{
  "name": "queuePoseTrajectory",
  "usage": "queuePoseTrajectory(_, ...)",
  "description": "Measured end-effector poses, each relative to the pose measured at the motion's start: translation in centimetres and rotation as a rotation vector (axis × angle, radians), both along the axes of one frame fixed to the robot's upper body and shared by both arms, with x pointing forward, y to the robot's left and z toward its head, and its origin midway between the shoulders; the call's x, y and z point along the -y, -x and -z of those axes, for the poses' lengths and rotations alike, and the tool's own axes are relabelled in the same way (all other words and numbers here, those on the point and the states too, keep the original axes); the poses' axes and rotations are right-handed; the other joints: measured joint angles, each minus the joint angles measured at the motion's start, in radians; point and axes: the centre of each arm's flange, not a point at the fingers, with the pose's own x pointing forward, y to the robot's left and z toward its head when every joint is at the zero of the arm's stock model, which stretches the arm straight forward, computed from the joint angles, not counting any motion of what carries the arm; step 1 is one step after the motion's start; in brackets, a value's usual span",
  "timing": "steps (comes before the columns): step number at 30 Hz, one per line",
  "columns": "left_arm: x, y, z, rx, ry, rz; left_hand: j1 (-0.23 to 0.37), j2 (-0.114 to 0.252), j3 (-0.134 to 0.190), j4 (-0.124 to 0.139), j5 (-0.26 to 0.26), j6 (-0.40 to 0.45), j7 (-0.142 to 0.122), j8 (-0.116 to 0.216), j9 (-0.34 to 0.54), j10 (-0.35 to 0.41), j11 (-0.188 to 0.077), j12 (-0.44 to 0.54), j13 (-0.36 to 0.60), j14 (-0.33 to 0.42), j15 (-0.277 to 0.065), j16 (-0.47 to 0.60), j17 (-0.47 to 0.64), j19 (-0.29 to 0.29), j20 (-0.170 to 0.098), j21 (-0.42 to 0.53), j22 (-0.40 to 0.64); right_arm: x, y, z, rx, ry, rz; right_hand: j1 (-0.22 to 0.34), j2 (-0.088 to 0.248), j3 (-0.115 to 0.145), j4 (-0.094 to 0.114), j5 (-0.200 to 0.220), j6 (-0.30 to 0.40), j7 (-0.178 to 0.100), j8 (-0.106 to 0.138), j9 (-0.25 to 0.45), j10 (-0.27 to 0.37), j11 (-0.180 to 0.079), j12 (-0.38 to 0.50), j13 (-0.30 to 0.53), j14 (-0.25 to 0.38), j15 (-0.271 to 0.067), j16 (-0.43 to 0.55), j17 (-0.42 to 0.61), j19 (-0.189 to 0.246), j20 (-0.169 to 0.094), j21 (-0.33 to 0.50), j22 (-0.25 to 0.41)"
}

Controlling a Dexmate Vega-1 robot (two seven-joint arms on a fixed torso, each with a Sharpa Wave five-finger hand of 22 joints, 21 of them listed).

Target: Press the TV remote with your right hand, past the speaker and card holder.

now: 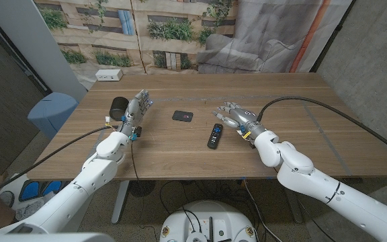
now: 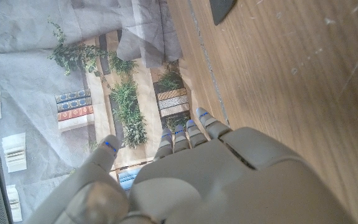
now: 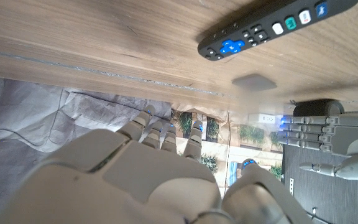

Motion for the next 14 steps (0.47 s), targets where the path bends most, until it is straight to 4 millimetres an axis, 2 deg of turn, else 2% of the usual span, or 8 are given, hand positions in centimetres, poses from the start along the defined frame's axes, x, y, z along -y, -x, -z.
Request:
queuePoseTrajectory(5,-0.4,0.2,0.0,0.007,0.0,0.002,0.0,0.0,0.0,0.0,0.0,0.0,0.0,0.0,0.0,0.0,0.0,0.0,0.0,0.0,0.0,0.0,0.0,0.0,0.0,0.0,0.0,0.5,-0.3,-0.4,-0.003,-0.054,-0.013,0.008,-0.008,0.003,-0.003,0.0,-0.019,-0.002,-0.008,0.0,0.004,-0.002,0.0,0.0,0.008,-0.003,0.0,-0.003,0.007,-0.007,0.0,0.0)
queuePoseTrajectory(8,-0.5,0.3,0.1,0.009,0.001,0.003,0.0,0.0,0.004,-0.004,0.0,0.0,0.0,0.0,0.0,0.0,0.0,0.0,0.0,0.0,0.0,0.0,0.0,0.0,0.0,0.0,0.0,1.0,-0.5,-0.7,-0.006,-0.081,-0.016,0.017,0.002,0.007,-0.007,0.0,-0.034,-0.006,-0.008,0.0,0.011,0.0,0.0,0.0,0.015,-0.004,0.0,-0.005,0.015,-0.001,0.0,0.0)
queuePoseTrajectory(11,-0.7,0.4,0.2,0.011,0.001,0.005,0.0,0.0,0.004,-0.004,0.0,0.0,0.0,0.0,0.0,0.0,0.0,0.0,0.0,0.0,0.0,0.0,0.0,0.0,0.0,0.0,0.0,1.5,-0.7,-0.9,-0.014,-0.117,-0.02,0.017,0.002,0.009,-0.009,0.0,-0.044,-0.006,-0.008,0.0,0.011,0.0,0.0,0.0,0.018,-0.007,0.0,-0.009,0.024,-0.009,0.0,0.0)
queuePoseTrajectory(14,-0.9,0.5,0.3,0.012,0.004,0.006,0.0,0.0,0.004,-0.004,0.0,0.0,0.0,0.0,0.0,0.0,0.0,0.0,0.0,0.0,0.0,0.0,0.0,0.0,0.0,0.0,0.0,2.0,-0.9,-1.0,-0.02,-0.15,-0.019,0.017,0.002,0.012,-0.012,0.0,-0.053,-0.001,-0.008,0.0,0.018,0.007,0.0,0.0,0.03,-0.005,0.0,-0.01,0.034,-0.006,0.0,0.0)
